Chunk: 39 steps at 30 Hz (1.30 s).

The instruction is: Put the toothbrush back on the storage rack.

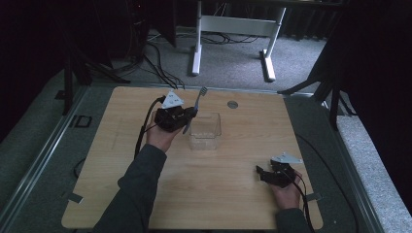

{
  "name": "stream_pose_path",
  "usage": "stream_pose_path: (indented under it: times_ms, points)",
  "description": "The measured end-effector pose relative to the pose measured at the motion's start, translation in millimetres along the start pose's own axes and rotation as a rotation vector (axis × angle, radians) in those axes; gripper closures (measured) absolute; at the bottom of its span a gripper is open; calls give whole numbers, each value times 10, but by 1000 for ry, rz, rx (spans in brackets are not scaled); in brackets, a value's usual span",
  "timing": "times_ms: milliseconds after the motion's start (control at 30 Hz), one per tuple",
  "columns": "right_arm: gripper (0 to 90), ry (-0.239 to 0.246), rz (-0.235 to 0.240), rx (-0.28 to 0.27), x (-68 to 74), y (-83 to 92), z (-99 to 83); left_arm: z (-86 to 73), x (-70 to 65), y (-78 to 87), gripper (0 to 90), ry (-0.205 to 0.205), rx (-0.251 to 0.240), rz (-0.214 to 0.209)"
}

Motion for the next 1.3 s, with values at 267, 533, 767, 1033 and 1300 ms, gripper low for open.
stream_pose_path:
  times_ms: [267, 533, 767, 1033, 1300]
  points:
    - [302, 0, 1, 0, 2, 1, -1, 38, -35, -32, 818, -1, -15, -5]
    - [303, 4, 4, 0, 7, 1, -2, 65, -81, -97, 818, 9, -40, -21]
    - [303, 4, 5, 0, 9, 2, -2, 67, -105, -168, 818, 14, -48, -27]
    - [303, 4, 6, 0, 10, 2, -2, 91, -112, -221, 818, 29, -75, -21]
    - [303, 5, 7, 1, 12, 3, -4, 70, -91, -316, 818, 28, -59, -2]
Point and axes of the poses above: each handheld gripper's, and its own axes: y roughly backward along the jaws, z roughly out of its top, x roughly to its left, the point moved 6 cm from there along -y, roughly forward along the jaws, and after that the axes turned 8 degrees about x, right-handed, at the moved point
